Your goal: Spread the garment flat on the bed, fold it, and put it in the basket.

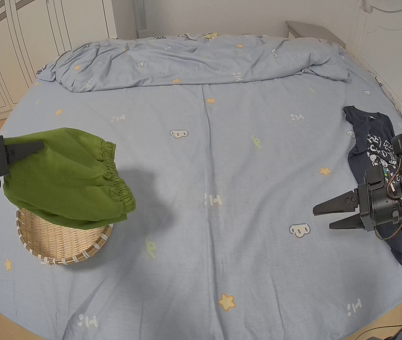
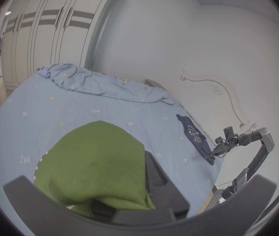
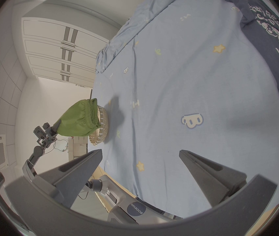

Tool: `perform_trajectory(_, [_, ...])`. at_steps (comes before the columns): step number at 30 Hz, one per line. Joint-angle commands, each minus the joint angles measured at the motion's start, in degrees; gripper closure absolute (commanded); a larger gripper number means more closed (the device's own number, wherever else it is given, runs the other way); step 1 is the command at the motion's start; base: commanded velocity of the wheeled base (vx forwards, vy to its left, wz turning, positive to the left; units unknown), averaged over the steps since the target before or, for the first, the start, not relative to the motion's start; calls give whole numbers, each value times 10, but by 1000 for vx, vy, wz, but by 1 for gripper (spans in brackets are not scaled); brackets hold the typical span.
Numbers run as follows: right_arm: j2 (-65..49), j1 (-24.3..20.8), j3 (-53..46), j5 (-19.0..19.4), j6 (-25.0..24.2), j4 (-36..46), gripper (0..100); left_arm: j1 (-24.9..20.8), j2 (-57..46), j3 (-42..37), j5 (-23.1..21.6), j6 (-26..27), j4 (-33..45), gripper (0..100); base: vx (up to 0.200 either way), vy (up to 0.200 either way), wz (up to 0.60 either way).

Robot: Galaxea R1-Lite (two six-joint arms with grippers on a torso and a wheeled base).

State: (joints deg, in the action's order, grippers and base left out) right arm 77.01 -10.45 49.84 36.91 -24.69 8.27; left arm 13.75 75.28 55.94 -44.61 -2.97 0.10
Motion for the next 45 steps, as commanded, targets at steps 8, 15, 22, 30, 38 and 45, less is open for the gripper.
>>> perform_trajectory(8, [-7, -7, -3, 0, -1, 0, 0, 81, 103, -57, 10, 5, 2, 100, 0, 0, 0])
perform_trajectory(15, [-21, -12, -3, 0, -1, 3, 0, 126, 183, -61, 13, 5, 8, 100, 0, 0, 0])
perform_trajectory(22, [-27, -16, -4, 0, -2, 3, 0, 104, 276, -39, 92, 4, 8, 100, 0, 0, 0])
perform_trajectory(30, [-27, -15, -4, 0, -1, 3, 0, 27, 329, -14, 219, -27, 7, 100, 0, 0, 0])
perform_trajectory(38, [-27, -15, -4, 0, -1, 3, 0, 15, 290, -15, 220, -41, 6, 0, 0, 0, 0])
perform_trajectory(45, [-27, -13, -4, 0, -1, 2, 0, 16, 204, -22, 223, -57, 9, 0, 0, 0, 0])
